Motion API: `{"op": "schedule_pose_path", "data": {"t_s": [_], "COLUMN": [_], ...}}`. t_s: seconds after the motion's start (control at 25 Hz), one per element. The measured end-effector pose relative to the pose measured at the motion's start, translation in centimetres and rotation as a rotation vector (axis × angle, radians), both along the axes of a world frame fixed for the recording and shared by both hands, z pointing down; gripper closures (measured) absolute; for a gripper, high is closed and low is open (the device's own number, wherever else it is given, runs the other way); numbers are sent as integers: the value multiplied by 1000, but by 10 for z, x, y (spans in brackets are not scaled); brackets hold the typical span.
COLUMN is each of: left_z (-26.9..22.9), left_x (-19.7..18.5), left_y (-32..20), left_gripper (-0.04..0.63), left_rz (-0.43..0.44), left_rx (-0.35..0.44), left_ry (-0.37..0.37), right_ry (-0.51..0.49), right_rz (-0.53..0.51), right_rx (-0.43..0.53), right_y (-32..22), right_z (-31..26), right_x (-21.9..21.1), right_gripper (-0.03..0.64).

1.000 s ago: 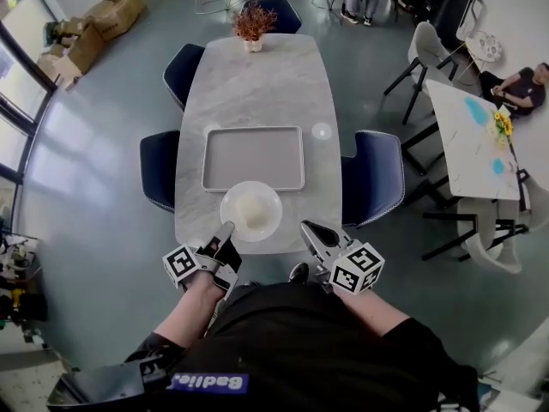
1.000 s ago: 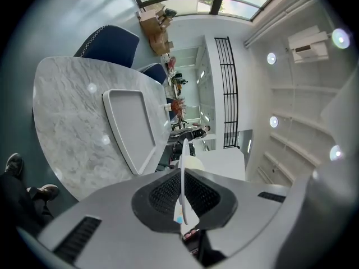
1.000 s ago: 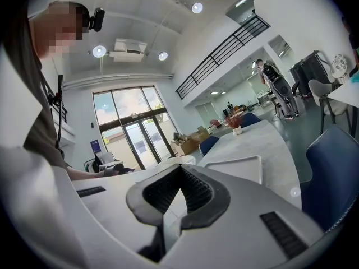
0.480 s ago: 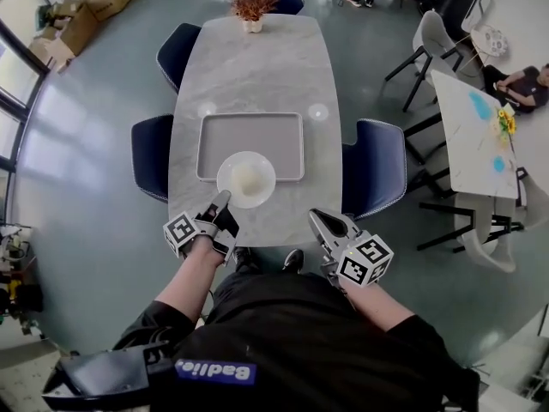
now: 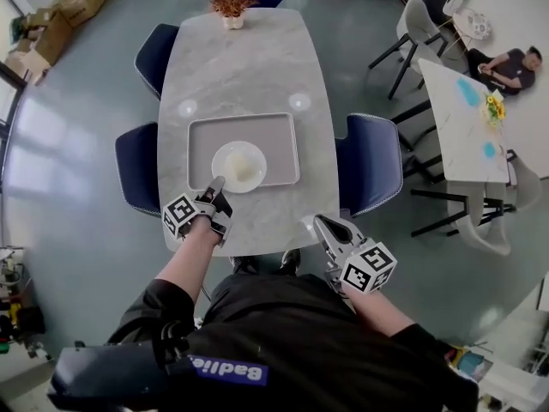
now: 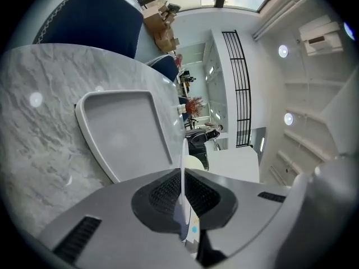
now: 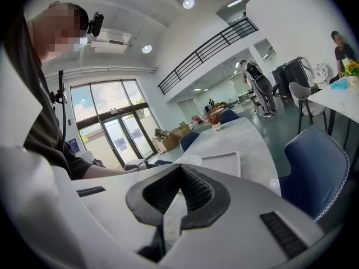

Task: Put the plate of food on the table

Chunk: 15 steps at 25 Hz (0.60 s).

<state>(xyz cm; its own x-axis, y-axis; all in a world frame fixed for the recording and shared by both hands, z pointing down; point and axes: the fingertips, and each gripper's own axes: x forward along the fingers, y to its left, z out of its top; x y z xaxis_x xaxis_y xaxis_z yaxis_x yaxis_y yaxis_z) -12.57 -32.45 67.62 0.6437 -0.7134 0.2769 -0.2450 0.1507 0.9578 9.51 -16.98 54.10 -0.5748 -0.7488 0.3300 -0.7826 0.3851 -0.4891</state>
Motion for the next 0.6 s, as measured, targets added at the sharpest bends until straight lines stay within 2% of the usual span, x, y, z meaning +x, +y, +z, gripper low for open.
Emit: {"op": "schedule_pose_path", "data": {"t_s": [0.4,0.6], "left_z": [50,74], "left_x": [13,10], "left_y": [-61,-74], "left_gripper": [577,575], "left_rz": [59,33], "left_rx": [-36,-66], "left_ry": [-73,-84], "right_ry": [18,17], "right_rz": [70,55], "right_rx": [-55,-51], "right_y": [-13,-24], "right_z": [16,15], "right_x": [-1,-14], "right_gripper": [606,606]}}
